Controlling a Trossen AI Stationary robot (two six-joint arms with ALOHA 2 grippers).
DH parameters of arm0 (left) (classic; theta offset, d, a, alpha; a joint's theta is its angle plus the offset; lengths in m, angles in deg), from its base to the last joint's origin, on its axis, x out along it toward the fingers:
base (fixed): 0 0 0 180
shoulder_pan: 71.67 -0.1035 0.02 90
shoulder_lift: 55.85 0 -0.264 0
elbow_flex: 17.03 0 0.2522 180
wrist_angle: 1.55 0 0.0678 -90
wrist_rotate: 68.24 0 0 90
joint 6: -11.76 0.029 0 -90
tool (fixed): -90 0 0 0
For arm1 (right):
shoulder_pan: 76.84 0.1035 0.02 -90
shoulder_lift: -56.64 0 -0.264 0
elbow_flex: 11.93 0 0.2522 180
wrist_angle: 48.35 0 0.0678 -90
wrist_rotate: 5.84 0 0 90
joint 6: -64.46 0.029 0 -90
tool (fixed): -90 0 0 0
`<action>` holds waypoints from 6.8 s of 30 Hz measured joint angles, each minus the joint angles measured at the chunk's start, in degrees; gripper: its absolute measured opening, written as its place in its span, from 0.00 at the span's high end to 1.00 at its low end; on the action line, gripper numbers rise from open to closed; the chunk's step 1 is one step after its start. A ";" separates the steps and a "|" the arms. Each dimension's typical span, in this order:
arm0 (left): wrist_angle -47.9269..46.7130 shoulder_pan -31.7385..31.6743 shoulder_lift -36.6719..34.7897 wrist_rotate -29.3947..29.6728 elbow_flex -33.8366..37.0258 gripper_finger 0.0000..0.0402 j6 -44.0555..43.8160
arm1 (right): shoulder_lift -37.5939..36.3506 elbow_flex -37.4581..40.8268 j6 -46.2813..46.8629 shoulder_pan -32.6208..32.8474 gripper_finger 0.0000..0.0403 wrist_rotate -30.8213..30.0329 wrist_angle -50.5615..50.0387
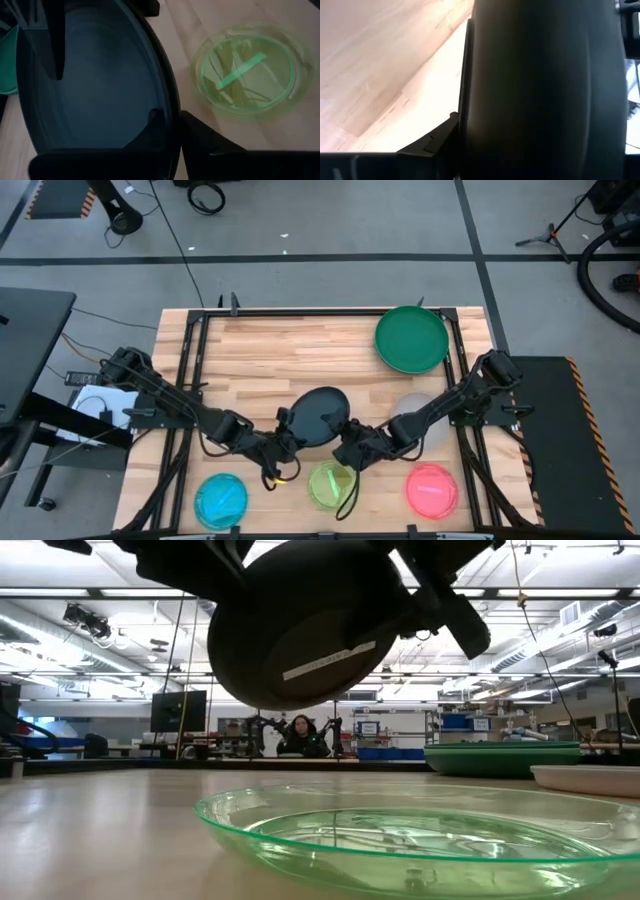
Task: Stack plastic plates
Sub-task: Stack the stacked black plates on top of the dark green plate, then stack the white plate on top of the black plate
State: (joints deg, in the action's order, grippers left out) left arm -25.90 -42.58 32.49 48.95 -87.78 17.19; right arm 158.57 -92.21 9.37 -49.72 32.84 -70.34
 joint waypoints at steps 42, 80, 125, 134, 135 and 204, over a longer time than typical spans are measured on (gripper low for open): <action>-25.69 9.52 -21.39 8.98 -2.62 0.44 -20.83 | -13.80 3.47 85.17 -18.23 0.80 2.76 -70.77; -24.42 10.36 -21.22 9.18 -2.60 0.45 -19.78 | -14.93 20.05 48.76 -53.31 0.65 3.97 -37.41; -20.65 10.31 -21.31 9.13 -2.60 0.45 -18.46 | -26.47 16.46 97.40 -72.64 0.42 25.00 -37.09; -20.42 14.82 -21.24 9.11 -2.60 0.45 -19.32 | -15.60 16.46 105.68 -73.09 0.56 16.81 -25.17; -20.43 15.36 -21.24 9.12 -2.60 0.45 -20.00 | -14.38 16.46 106.64 -73.09 0.57 16.26 -24.39; -13.69 15.13 -21.18 5.87 -2.60 0.45 -13.31 | 1.36 8.00 128.82 -8.74 0.77 50.15 -48.17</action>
State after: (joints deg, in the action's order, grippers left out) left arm -39.59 -27.45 11.31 54.82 -90.38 3.88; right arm 159.93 -84.21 138.19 -58.46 82.99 -118.51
